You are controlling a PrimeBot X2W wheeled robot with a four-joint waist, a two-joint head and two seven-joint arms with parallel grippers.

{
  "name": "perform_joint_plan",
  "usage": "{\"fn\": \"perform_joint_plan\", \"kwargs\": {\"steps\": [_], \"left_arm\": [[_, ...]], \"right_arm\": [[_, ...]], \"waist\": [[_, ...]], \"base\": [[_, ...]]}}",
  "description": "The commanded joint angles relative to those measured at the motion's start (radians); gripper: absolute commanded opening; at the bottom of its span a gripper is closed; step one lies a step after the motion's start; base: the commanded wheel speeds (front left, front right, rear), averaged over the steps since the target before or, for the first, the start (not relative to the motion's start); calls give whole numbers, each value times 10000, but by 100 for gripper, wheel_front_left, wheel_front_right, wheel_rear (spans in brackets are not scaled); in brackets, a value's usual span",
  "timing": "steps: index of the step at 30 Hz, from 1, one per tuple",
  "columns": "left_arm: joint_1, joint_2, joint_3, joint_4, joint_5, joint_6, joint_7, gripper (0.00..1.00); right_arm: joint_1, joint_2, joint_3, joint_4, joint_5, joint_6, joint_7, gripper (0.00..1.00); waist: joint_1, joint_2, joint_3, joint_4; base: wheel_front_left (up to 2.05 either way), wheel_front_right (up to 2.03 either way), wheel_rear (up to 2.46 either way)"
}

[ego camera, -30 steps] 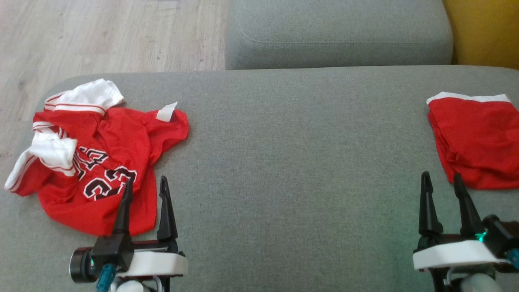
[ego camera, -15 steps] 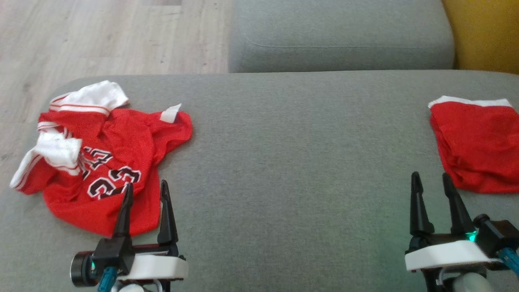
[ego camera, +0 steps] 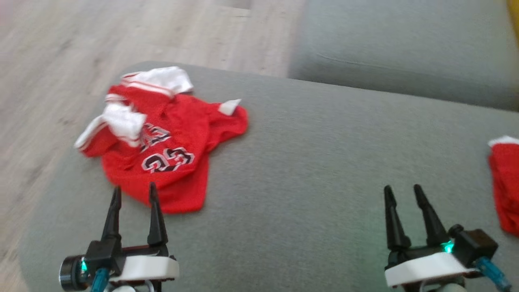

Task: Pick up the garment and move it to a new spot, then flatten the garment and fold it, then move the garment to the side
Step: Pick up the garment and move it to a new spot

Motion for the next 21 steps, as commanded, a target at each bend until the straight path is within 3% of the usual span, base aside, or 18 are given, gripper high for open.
{"fn": "perform_joint_plan", "kwargs": {"steps": [1, 7, 14, 21], "left_arm": [[-213, 29, 415, -313, 159, -39, -80, 100], [-135, 29, 559, -277, 255, -172, -80, 100], [-272, 80, 464, -158, 573, -317, -80, 100], [-1835, 413, -204, 1129, 760, -1409, 169, 100]], "right_arm": [[-217, -51, 374, -308, 70, 67, -108, 100], [-54, -51, 872, -204, 249, 67, -108, 100], [-106, -51, 1077, -191, 307, 67, -108, 100], [-457, -51, 927, -141, 138, 67, -108, 100]], "waist": [[0, 0, -116, 608], [0, 0, -208, 1230], [0, 0, -9, 1342], [0, 0, 752, 847]], "base": [[0, 0, 0], [0, 0, 0], [0, 0, 0], [0, 0, 0]]}}
